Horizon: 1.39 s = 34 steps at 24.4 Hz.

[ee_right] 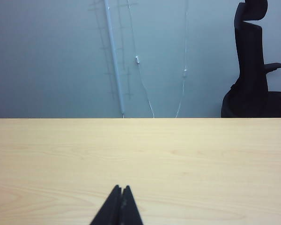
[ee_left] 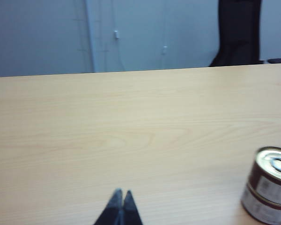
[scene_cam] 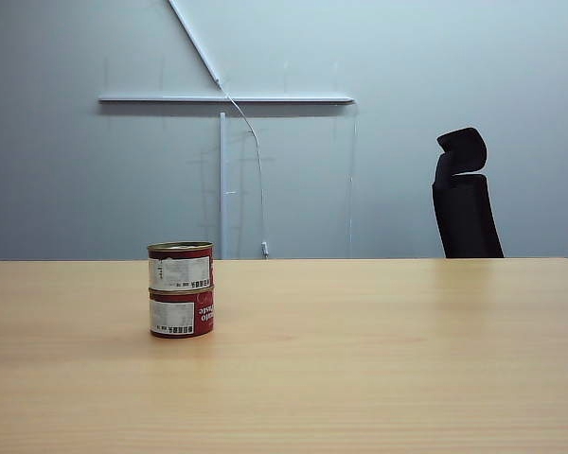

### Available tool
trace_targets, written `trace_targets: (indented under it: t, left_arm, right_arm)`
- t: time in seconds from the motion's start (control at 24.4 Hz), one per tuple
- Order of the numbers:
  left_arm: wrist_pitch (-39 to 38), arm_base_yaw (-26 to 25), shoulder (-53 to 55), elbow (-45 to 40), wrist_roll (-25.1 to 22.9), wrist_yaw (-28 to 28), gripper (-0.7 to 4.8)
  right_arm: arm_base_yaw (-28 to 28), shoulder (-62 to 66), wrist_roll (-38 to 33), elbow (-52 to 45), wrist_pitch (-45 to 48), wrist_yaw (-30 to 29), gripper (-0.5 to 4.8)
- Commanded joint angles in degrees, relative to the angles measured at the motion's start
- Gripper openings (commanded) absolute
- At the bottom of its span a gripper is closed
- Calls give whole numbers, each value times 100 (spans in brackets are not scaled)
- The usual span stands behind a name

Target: Stack a can of tomatoes on the right onto the can of tomatoes on the left.

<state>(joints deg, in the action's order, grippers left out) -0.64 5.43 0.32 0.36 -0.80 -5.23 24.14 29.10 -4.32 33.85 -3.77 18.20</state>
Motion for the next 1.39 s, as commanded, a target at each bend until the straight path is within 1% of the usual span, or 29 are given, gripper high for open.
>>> trace_targets:
  t: [0.04,0.25,1.02,1.07,1.11,1.15,1.19,1.23,1.31,1.39]
  left_arm:
    - [94,-7,2,15,-26,225,-2]
    - [103,-9,2,15,-26,90,-2]
    - [96,-9,2,15,-26,98,-2]
    - [96,-9,2,15,-26,98,-2]
    - [94,-9,2,15,-26,98,-2]
    - [92,-9,2,15,-26,98,-2]
    - [76,-9,2,15,-26,107,-2]
    - [68,-9,2,15,-24,109,-2]
    - [63,-7,2,15,-26,118,-2]
    - [59,-11,2,15,-26,136,-2]
  right_arm:
    - [0,-11,-20,22,79,28,-3]
    - [-4,-11,-15,22,63,31,-3]
    - [-4,-7,-15,22,55,13,-1]
    - [-31,-153,28,22,-92,13,-1]
    - [-96,-343,50,22,-334,7,-1]
    - [-256,-638,-2,-17,-662,-179,-1]
    - [-374,-776,-42,-111,-699,-356,-1]
    - [-678,-981,-11,-415,-496,-472,-1]
    - [-1056,-1156,-15,-988,-87,-511,-1]
    - [-1300,-1353,-15,-1543,153,-774,-1]
